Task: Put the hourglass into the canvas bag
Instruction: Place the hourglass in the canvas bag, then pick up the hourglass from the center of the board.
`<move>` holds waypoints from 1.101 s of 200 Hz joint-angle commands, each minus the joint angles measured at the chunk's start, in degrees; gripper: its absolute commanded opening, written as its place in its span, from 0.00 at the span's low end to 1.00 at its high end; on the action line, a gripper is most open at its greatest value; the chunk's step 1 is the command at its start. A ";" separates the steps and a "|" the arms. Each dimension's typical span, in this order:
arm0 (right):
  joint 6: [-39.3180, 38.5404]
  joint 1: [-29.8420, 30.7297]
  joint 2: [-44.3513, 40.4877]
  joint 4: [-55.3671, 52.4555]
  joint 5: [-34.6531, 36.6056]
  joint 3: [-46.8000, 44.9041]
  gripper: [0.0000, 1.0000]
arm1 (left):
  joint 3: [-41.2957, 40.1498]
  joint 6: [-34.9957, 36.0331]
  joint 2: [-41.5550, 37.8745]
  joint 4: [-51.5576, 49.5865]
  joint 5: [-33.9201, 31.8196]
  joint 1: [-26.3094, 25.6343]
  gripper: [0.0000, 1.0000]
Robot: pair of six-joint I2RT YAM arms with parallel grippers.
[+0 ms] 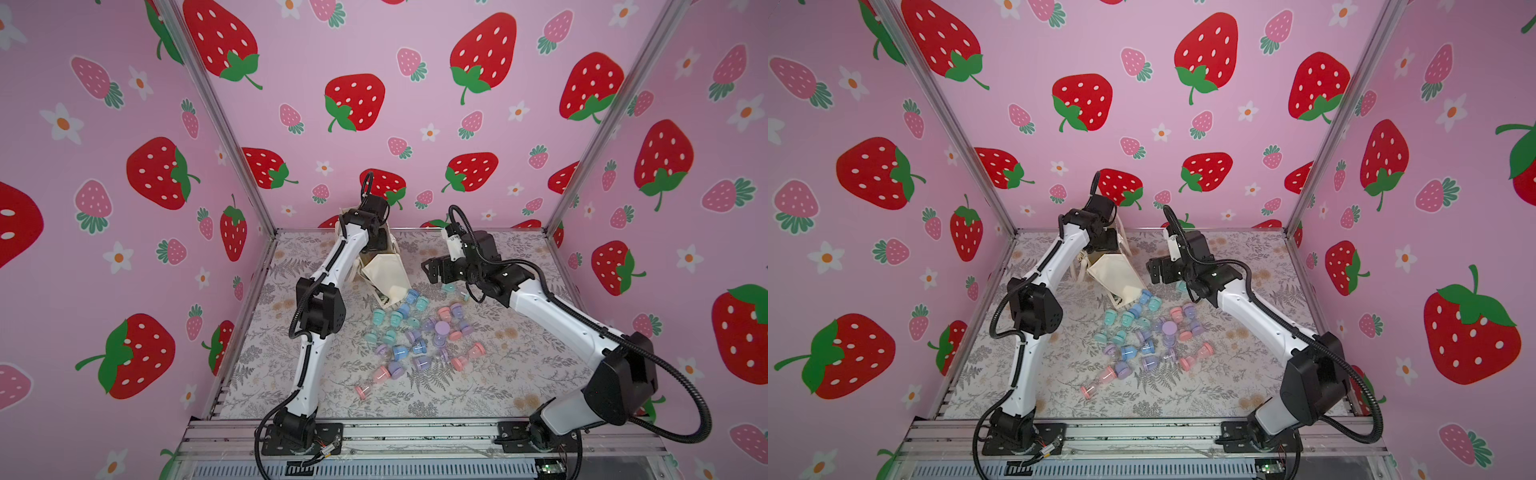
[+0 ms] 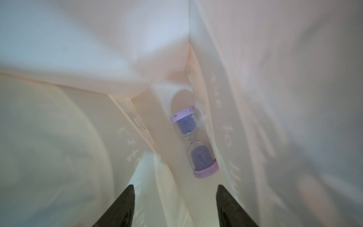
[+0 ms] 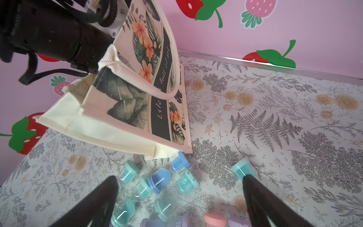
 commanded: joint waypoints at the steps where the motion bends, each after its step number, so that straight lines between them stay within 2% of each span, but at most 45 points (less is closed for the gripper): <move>1: -0.17 -0.17 -2.16 -1.80 0.12 -0.15 0.99 | -0.20 0.73 -4.09 -2.66 0.47 -0.42 0.70; 51: 0.10 -0.15 -4.31 -5.41 -0.69 1.33 0.99 | -1.10 0.84 -12.62 -1.56 2.16 -0.50 0.74; 83: -0.05 -0.10 -6.02 -7.72 -0.90 1.23 0.99 | -6.50 1.41 -20.82 1.72 3.64 -1.54 0.76; 119: 0.61 0.62 -7.71 -10.97 -1.79 -0.06 0.99 | -20.20 2.63 -33.15 7.37 2.30 -5.15 0.76; 169: 0.28 3.73 -10.95 -15.07 0.03 -4.13 0.99 | -47.07 2.21 -51.61 14.72 -2.81 -12.51 0.76; 196: 0.92 4.39 -13.20 -17.73 1.25 -7.02 0.99 | -56.77 0.14 -57.47 15.76 -4.38 -17.42 0.76; 220: 2.74 4.39 -15.52 -19.89 2.30 -10.03 0.99 | -64.38 0.65 -60.09 20.90 -4.90 -24.24 0.77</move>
